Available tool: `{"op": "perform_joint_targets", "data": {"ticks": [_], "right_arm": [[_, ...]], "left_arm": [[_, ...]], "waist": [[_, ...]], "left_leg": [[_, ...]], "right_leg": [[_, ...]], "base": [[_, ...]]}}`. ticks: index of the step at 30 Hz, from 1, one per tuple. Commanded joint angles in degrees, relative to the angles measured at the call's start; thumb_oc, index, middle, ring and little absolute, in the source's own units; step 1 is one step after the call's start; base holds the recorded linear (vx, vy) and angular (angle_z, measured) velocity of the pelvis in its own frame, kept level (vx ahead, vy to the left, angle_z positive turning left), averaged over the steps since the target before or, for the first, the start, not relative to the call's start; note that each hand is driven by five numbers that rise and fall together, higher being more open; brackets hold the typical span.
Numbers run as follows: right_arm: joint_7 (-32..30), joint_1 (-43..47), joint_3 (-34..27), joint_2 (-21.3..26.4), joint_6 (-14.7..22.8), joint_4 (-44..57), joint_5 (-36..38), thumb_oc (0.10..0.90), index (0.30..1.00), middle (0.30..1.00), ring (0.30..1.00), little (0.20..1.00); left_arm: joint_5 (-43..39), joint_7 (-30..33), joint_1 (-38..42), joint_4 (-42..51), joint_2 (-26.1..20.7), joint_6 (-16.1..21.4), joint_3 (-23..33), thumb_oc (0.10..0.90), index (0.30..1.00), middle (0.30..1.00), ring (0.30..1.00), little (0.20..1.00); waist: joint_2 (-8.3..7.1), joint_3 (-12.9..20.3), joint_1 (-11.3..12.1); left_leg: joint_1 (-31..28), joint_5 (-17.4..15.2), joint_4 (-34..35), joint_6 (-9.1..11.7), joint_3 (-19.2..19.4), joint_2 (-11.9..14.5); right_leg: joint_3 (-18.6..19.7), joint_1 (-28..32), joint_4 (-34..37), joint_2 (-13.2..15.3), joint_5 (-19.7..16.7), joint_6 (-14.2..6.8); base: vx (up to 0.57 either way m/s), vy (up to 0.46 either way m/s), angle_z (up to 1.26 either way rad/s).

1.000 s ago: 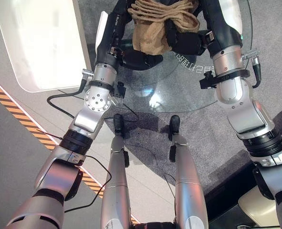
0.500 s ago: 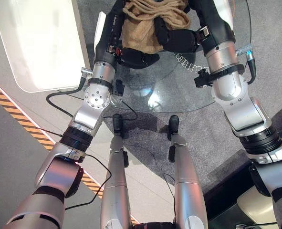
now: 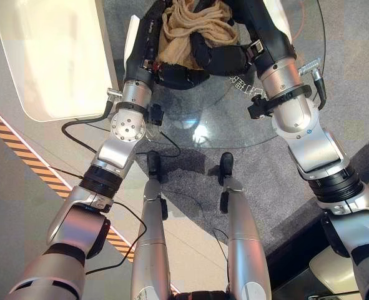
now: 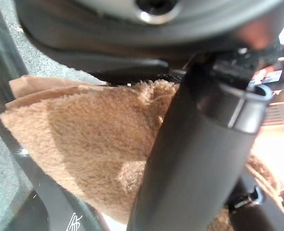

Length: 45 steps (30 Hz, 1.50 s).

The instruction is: Wipe the table with a cloth and put it in the basket.

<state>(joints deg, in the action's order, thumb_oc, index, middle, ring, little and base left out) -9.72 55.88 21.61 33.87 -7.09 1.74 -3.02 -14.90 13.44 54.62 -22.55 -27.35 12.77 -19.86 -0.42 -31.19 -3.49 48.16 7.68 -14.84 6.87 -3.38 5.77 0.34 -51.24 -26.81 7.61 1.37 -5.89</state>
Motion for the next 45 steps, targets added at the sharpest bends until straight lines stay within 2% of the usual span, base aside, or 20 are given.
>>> {"op": "perform_joint_targets", "data": {"ticks": [1, 16, 31, 37, 40, 44, 45], "right_arm": [[-0.9, 10.2, -3.6, -3.5, 10.2, 10.4, 1.1, 0.1, 0.3, 0.3, 0.3, 0.2], [-3.4, 11.2, -4.4, -3.0, 11.7, 10.7, -0.5, 0.1, 0.3, 0.3, 0.3, 0.2], [-3.9, 9.9, -4.9, -3.5, 10.5, 10.9, 0.5, 0.1, 0.3, 0.3, 0.3, 0.2], [-3.2, 9.2, -4.8, -4.3, 10.6, 10.3, 6.2, 0.1, 0.3, 0.3, 0.3, 0.2], [-3.2, 8.7, -5.1, -5.0, 10.9, 10.2, 6.8, 0.1, 0.3, 0.3, 0.3, 0.2], [-3.2, 8.6, -5.4, -5.4, 11.0, 9.8, 6.9, 0.1, 0.3, 0.3, 0.3, 0.2], [-3.0, 8.7, -5.6, -5.3, 10.9, 9.6, 7.1, 0.1, 0.3, 0.3, 0.3, 0.2]], "left_arm": [[1.8, -1.1, 9.1, 2.4, 1.2, 6.4, -0.3, 0.1, 0.3, 0.3, 0.3, 0.2], [1.8, -1.4, 9.3, 1.4, 0.7, 6.5, -0.2, 0.1, 0.3, 0.3, 0.3, 0.2], [-0.1, -2.1, 8.5, 0.8, 1.5, 6.7, -0.3, 0.1, 0.3, 0.3, 0.3, 0.2], [-2.6, -3.0, 8.2, 0.0, 2.1, 7.2, 0.1, 0.1, 0.3, 0.3, 0.3, 0.2], [-3.1, -3.1, 8.1, 0.0, 2.4, 7.2, 0.1, 0.1, 0.3, 0.3, 0.3, 0.2], [-8.2, -5.4, 7.7, 0.1, 3.3, 6.8, 0.8, 0.1, 0.3, 0.3, 0.3, 0.2], [-12.1, -7.2, 7.5, 0.0, 3.6, 6.5, 1.0, 0.1, 0.3, 0.3, 0.3, 0.2]], "waist": [[-1.63, 1.4, 0.1], [-1.83, 1.4, 0.1], [-1.94, 1.4, -0.1], [-1.93, 1.4, -0.2], [-1.95, 1.4, -0.2], [-2.05, 1.4, -0.2], [-2.08, 1.4, -0.2]], "left_leg": [[-3.2, -4.7, 0.0, -4.1, 3.8, -3.7], [-3.3, -5.4, -0.3, -3.9, 3.9, -3.5], [-3.9, -5.3, -0.2, -3.9, 3.9, -3.5], [-3.9, -5.3, -0.3, -3.9, 4.0, -3.5], [-3.7, -4.9, -0.2, -3.9, 4.0, -3.5], [-3.9, -5.4, -0.3, -3.9, 4.1, -3.5], [-3.9, -5.4, -0.3, -3.9, 4.1, -3.5]], "right_leg": [[-2.1, 6.3, 6.7, -7.0, 0.6, 2.0], [-2.2, 6.5, 6.7, -6.8, 0.9, 1.8], [-2.0, 7.2, 6.9, -6.8, 0.9, 1.9], [-2.0, 7.1, 6.9, -6.8, 0.9, 1.9], [-1.9, 6.9, 7.1, -6.8, 0.3, 1.9], [-2.0, 7.0, 7.0, -6.8, 0.8, 1.9], [-2.0, 7.1, 7.0, -6.8, 0.8, 2.0]], "base": [[0.0, 0.0, 0.0], [0.0, 0.0, 0.0], [0.0, 0.0, 0.0], [0.0, 0.0, 0.0], [0.0, 0.0, 0.0], [0.0, 0.0, 0.0], [0.0, 0.0, 0.0]]}}
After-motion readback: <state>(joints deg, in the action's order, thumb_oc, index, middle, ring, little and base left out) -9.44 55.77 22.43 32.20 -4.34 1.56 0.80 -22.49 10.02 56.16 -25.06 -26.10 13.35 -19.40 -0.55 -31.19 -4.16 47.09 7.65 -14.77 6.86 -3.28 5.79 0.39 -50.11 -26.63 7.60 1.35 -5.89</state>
